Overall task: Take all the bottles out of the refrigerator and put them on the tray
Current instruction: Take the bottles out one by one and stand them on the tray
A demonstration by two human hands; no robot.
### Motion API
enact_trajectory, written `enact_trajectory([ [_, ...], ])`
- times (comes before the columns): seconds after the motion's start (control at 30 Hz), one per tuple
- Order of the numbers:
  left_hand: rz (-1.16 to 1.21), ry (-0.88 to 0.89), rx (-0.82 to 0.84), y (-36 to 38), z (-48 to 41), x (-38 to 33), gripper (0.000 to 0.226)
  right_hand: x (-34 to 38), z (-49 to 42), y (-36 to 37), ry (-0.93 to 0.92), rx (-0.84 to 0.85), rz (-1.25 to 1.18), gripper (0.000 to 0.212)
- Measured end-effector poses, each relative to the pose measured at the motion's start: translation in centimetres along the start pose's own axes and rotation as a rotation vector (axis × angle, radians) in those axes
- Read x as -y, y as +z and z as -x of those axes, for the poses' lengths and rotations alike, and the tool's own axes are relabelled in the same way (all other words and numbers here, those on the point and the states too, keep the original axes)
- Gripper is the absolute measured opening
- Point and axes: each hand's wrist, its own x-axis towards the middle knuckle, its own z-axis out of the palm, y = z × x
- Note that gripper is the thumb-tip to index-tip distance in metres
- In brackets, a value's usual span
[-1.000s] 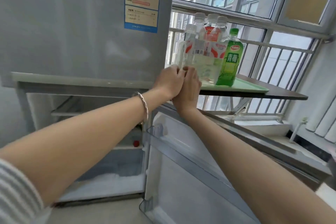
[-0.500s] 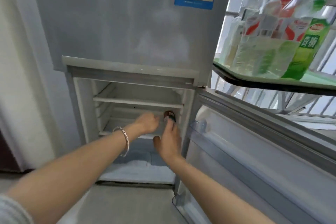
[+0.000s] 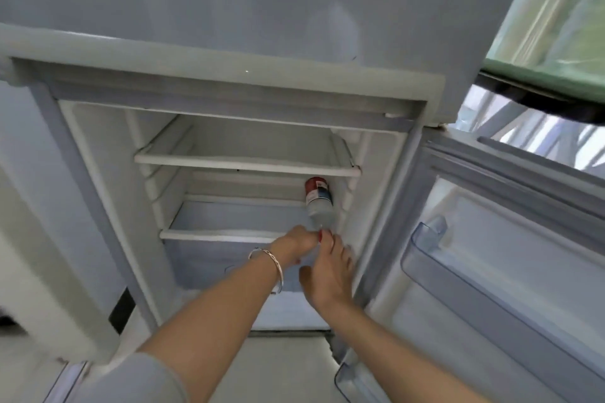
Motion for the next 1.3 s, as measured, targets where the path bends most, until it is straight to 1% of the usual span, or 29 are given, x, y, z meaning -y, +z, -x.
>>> enact_trajectory([
  [0.13,0.289,-0.034,0.112,1.4,-2.5,-0.2,0.039,-0.2,-1.2,1.1,0.051,-0.056,-0.008,0.069],
  [0.23,0.544,-0.081,0.18,1.5,-3.6,-0.2,0.031,-0.4,-1.4,1.6,0.08,-0.056,-0.033,0.075],
  [0.27,0.612,-0.097,0.195,1.3,-4.1,-0.1,0.032,-0.5,-1.3,1.7,0.072,-0.046,-0.027,0.078],
  [0.37,0.649,-0.139,0.168,1.0,-5.0,0.5,0.038,-0.7,-1.1,1.6,0.033,-0.032,-0.031,0.079],
  [0.4,0.633,-0.149,0.128,0.7,-4.9,0.6,0.036,-0.7,-1.0,1.4,0.028,-0.023,-0.034,0.078],
  [0.47,0.485,-0.126,-0.052,-0.2,-3.8,0.7,0.034,-0.6,-1.0,1.2,0.029,-0.004,-0.034,0.079],
  [0.53,0.181,-0.058,-0.251,-1.6,-2.5,0.7,0.046,-0.2,-0.8,0.5,0.032,0.018,-0.043,0.08],
  [0.57,0.046,-0.027,-0.317,-2.5,-1.4,0.4,0.049,0.2,-0.6,0.0,0.023,0.029,-0.058,0.08],
  [0.63,-0.107,0.033,-0.428,-4.5,1.0,-0.4,0.049,0.9,-0.1,-1.0,-0.001,0.058,-0.09,0.08],
  [0.77,-0.366,0.124,-0.576,-7.1,5.8,-2.1,0.049,2.8,1.4,-3.0,-0.053,0.098,-0.122,0.084],
  [0.87,-0.436,0.146,-0.663,-8.4,9.7,-3.1,0.049,4.2,2.8,-4.8,-0.112,0.12,-0.152,0.089],
  [0.93,-0.472,0.182,-0.728,-9.1,12.5,-3.8,0.048,5.0,3.8,-5.8,-0.139,0.172,-0.178,0.092],
  [1.0,-0.493,0.25,-0.78,-9.5,15.5,-5.0,0.045,5.8,4.8,-7.1,-0.158,0.213,-0.206,0.095],
  [1.1,-0.531,0.356,-0.849,-9.2,20.4,-7.1,0.044,6.8,6.4,-9.2,-0.228,0.203,-0.253,0.102],
  [1.2,-0.558,0.488,-0.942,-8.4,24.6,-8.6,0.048,7.9,8.4,-11.8,-0.223,0.26,-0.422,0.114],
  [1.23,-0.563,0.546,-0.974,-8.1,26.2,-9.3,0.048,8.2,9.2,-12.9,-0.225,0.259,-0.485,0.115],
  [1.27,-0.55,0.589,-0.998,-7.7,27.5,-10.0,0.047,8.4,9.6,-13.9,-0.234,0.234,-0.536,0.111],
  [1.3,-0.526,0.626,-1.017,-7.3,28.8,-10.9,0.045,8.5,10.0,-15.3,-0.249,0.197,-0.575,0.103],
])
